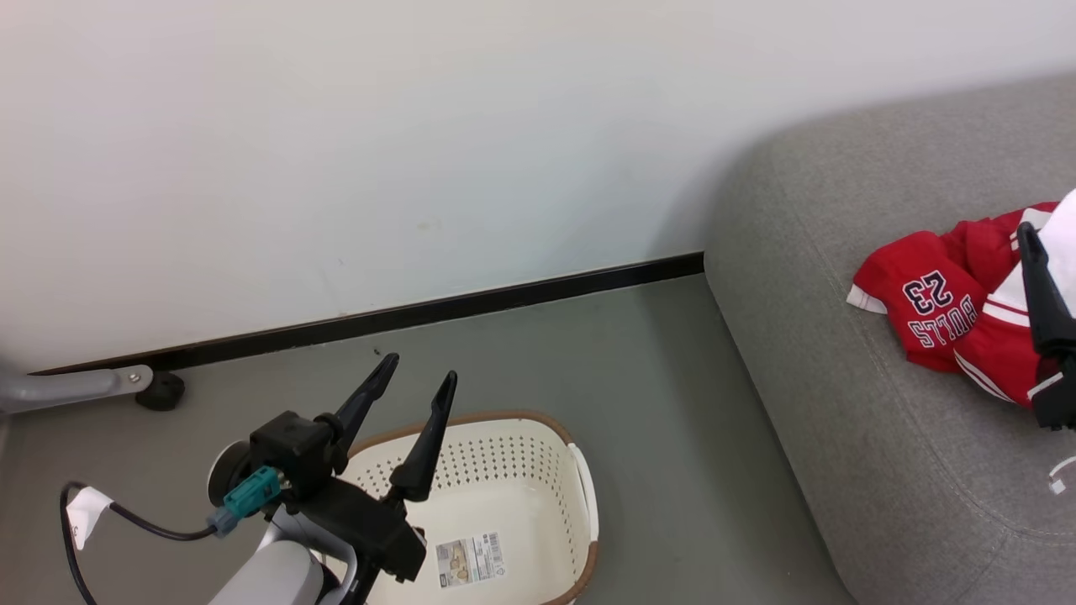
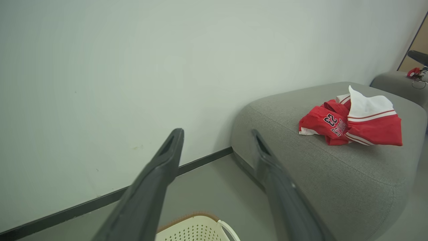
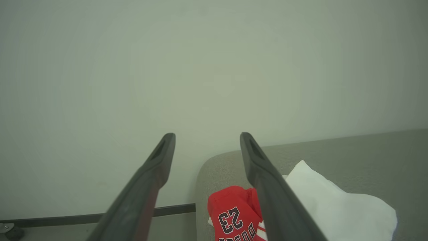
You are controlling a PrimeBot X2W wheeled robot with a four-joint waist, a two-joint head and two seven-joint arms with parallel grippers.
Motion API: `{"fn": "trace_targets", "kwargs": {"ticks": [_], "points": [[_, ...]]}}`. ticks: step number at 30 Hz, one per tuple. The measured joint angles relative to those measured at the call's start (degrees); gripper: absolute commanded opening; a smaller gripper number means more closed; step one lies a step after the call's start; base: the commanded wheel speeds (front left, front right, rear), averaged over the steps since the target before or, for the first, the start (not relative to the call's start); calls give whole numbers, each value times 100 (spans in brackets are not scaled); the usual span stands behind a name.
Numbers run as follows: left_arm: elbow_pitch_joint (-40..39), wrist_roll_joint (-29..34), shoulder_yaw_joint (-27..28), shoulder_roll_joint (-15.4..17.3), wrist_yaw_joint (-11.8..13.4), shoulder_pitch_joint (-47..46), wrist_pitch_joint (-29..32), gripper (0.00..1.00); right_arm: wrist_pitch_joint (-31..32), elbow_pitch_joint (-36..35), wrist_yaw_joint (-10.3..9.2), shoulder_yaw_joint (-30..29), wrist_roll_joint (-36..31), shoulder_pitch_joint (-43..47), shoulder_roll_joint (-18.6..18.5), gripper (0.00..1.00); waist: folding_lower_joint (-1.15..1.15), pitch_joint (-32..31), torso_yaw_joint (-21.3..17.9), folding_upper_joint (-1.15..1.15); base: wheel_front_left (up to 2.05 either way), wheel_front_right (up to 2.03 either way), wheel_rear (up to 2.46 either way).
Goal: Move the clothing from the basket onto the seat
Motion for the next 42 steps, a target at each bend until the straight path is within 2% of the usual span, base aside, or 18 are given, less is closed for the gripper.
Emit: {"fn": "trace_targets", "kwargs": {"ticks": [7,15,21,32,42], "points": [[-46,1,167,4,126,186,0,100,-30,-713,-11,63,-45,487,131,100,0,-96,271,0,0,0,0],[-55,27,461,5,404,353,0,100,-52,-1329,-242,98,-123,982,276,100,0,-181,566,0,0,0,0],[-90,53,647,27,506,604,0,100,-82,-1708,-411,134,-268,1305,379,100,0,-251,755,0,0,0,0],[-258,62,1111,54,705,1095,0,100,-101,-2100,-654,200,-402,1784,712,100,0,-340,926,0,0,0,0],[-357,116,1636,-45,833,1392,0,100,-104,-2139,-766,198,-446,2308,998,100,0,-392,959,0,0,0,0]]}}
